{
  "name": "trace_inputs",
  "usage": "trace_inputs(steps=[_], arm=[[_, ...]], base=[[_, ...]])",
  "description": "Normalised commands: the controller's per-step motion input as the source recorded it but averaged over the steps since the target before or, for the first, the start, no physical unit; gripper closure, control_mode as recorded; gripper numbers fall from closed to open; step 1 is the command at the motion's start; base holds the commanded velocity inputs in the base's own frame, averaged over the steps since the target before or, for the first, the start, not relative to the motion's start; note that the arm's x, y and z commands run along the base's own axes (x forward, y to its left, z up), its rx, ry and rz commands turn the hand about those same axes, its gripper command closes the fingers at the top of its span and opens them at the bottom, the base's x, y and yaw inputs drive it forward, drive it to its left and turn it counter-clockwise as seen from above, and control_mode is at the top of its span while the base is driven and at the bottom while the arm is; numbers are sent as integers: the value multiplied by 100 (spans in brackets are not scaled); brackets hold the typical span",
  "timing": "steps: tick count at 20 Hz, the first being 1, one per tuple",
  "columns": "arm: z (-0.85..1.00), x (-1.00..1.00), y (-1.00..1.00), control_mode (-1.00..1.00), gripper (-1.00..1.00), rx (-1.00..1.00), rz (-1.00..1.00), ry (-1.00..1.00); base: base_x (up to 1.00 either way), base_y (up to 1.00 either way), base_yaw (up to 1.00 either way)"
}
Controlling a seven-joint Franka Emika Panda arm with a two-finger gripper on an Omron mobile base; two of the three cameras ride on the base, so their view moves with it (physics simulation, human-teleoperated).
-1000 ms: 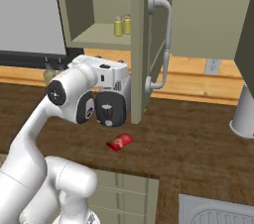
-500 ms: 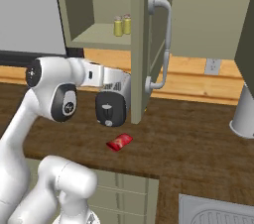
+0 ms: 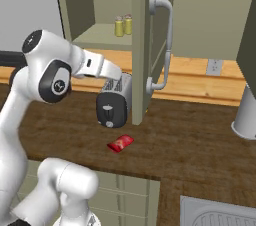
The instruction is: Put the shaker and condiment bottle from the counter next to their counterparts in the cabinet.
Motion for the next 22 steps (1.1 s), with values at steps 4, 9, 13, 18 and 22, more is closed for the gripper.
trace_inputs(steps=[4, 9, 13, 18, 22], arm=[[-20, -7, 0, -100, -100, 17, 0, 18], [-19, -1, 0, -100, -100, 22, 0, 17], [-12, 0, 1, -100, -100, 20, 0, 16], [-17, 0, 6, -100, -100, 10, 0, 15], [-24, 0, 1, -100, -100, 0, 0, 7]], base=[[0, 0, 0], [0, 0, 0], [0, 0, 0], [0, 0, 0], [0, 0, 0]])
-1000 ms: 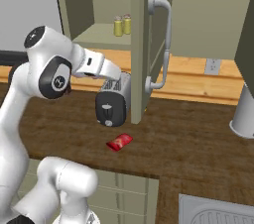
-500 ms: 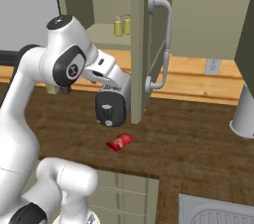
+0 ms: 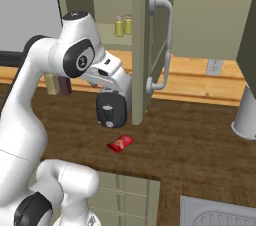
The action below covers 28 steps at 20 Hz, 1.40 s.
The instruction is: Put the shaker and condiment bottle from the counter next to their counterparts in the cabinet.
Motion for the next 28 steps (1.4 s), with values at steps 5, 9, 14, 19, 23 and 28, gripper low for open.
trace_inputs(steps=[5, 9, 14, 19, 23, 28], arm=[[-35, -1, 3, -100, -100, 0, 0, 5], [-37, -2, 3, -100, -100, 2, 0, 6], [-33, -3, 7, -100, -100, 4, 0, 6], [-33, 0, 7, -100, -100, 6, 0, 5], [-30, 0, 4, -100, -100, 6, 0, 5], [-29, 0, 2, -100, -100, 6, 0, 6]], base=[[0, 0, 0], [0, 0, 0], [0, 0, 0], [0, 0, 0], [0, 0, 0], [0, 0, 0]])
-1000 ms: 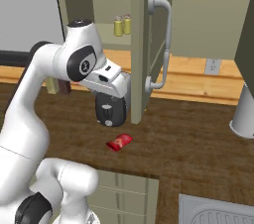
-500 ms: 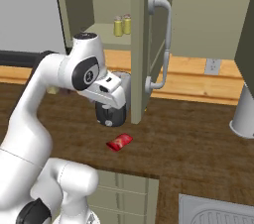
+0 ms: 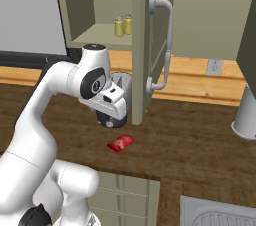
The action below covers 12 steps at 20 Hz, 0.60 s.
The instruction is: Put the shaker and condiment bottle from the counter next to their counterparts in the cabinet.
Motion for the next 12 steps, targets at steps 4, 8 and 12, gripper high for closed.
trace_inputs(steps=[4, 8, 12], arm=[[-22, 0, 0, -100, -100, 2, 0, 2], [-14, 0, 0, -100, -100, 0, -1, 0], [-7, 0, 0, -100, -100, 0, -3, 0]], base=[[0, 0, 0], [0, 0, 0], [0, 0, 0]])
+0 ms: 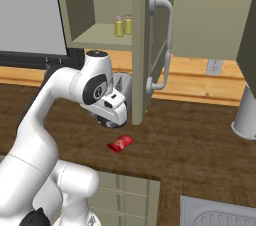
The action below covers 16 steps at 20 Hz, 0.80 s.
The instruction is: Put the shaker and condiment bottle from the counter next to their counterparts in the cabinet.
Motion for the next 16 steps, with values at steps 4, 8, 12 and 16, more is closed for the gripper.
trace_inputs(steps=[4, 8, 12, 16], arm=[[-1, 0, 0, -100, -100, 0, -2, 0], [-1, 0, 0, -100, -100, 0, -3, -1], [-6, 0, 0, -100, -100, 0, -4, -5], [-10, 0, 0, -100, -100, 0, -3, -11]], base=[[0, 0, 0], [0, 0, 0], [0, 0, 0], [0, 0, 0]])
